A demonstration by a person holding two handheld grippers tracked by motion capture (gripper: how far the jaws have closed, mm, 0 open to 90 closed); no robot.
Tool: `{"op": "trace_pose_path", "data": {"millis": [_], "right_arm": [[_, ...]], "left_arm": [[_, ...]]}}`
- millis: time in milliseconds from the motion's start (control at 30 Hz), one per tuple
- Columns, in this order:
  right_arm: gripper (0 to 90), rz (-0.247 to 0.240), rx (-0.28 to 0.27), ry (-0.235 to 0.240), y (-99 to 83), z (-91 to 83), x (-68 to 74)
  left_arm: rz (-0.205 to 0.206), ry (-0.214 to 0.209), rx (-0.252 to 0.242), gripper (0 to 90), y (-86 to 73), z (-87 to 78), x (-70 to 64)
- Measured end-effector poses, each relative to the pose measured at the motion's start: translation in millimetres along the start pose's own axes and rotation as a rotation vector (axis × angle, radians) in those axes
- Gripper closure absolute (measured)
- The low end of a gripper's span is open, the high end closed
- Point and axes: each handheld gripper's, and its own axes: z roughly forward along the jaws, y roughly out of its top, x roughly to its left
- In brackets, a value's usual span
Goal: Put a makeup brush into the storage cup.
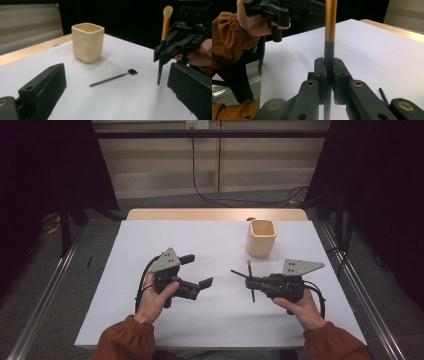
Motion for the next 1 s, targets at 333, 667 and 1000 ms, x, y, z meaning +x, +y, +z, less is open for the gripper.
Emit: {"op": "trace_pose_path", "data": {"millis": [333, 667, 1000], "right_arm": [[83.2, 0.009, -0.009, -0.027, -0.1, -2.9, -2.7], [83.3, 0.018, -0.012, -0.060, 0.7, -4.8, -6.7], [83.2, 0.020, -0.017, -0.090, 2.3, -8.8, -13.0]], "left_arm": [[-0.040, 0.048, 0.002, 2.0, -20.6, -19.2, 4.1], [-0.050, 0.113, -0.006, 1.7, -32.3, -42.5, 8.8], [-0.107, 0.156, 0.025, 2.4, -53.8, -61.9, 12.3]]}}
